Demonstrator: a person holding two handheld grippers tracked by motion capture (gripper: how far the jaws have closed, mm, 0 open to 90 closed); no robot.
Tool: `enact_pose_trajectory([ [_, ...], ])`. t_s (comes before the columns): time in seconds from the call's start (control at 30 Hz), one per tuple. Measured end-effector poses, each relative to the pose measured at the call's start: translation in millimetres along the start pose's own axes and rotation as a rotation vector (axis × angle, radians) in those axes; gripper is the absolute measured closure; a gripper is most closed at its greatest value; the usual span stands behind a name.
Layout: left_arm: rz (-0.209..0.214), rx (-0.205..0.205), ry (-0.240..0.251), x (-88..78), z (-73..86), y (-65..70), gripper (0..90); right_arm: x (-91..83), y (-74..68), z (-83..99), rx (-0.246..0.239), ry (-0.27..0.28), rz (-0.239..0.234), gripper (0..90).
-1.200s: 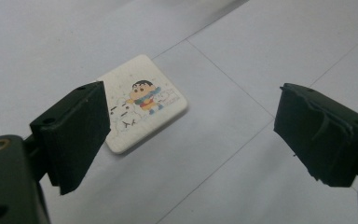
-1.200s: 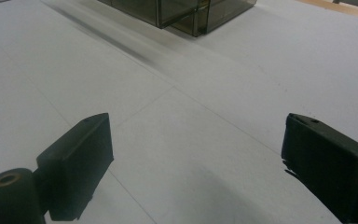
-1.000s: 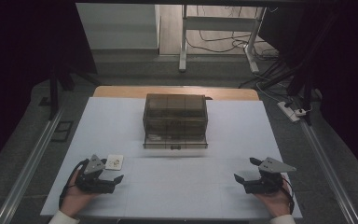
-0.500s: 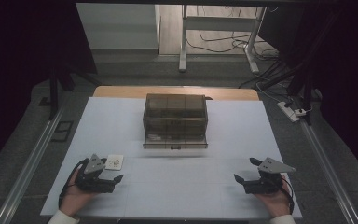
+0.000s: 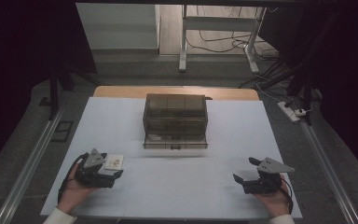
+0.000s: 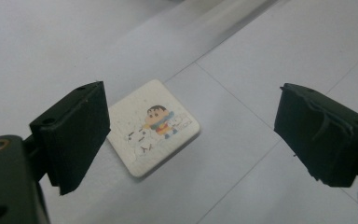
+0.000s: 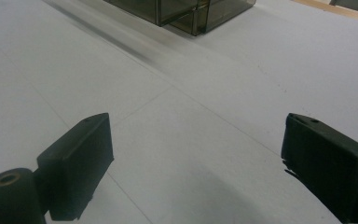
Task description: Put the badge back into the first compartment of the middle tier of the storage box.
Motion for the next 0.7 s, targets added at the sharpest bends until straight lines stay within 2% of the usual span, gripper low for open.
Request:
enact_pose_trajectory([
  [0.23,0.016,0.011,-0.019,2.8,-5.4,-6.9,10.5,-0.1,-0.6,-0.4,-0.005,0.007,0.005,10.0],
  [0.3,0.036,0.026,-0.035,3.9,-6.4,-8.4,12.4,0.2,-0.5,-0.3,-0.007,0.000,0.008,10.1],
  [0.6,0.060,0.063,-0.072,8.1,-11.7,-14.9,12.3,2.0,-1.6,-0.2,-0.006,-0.001,0.010,10.4],
  [0.7,0.093,0.071,-0.083,8.6,-15.6,-20.1,12.4,3.3,-2.3,-0.3,-0.004,0.000,0.008,10.6],
])
Point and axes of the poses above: each handheld gripper's, and its own axes: x roughly forward along the jaws, z roughly out of its underside, y roughly to its right, the point moved 3 cm from there along x, roughly forward along the jaws, and after that the axes turned 1 degree about -y, right-handed, at the moved point
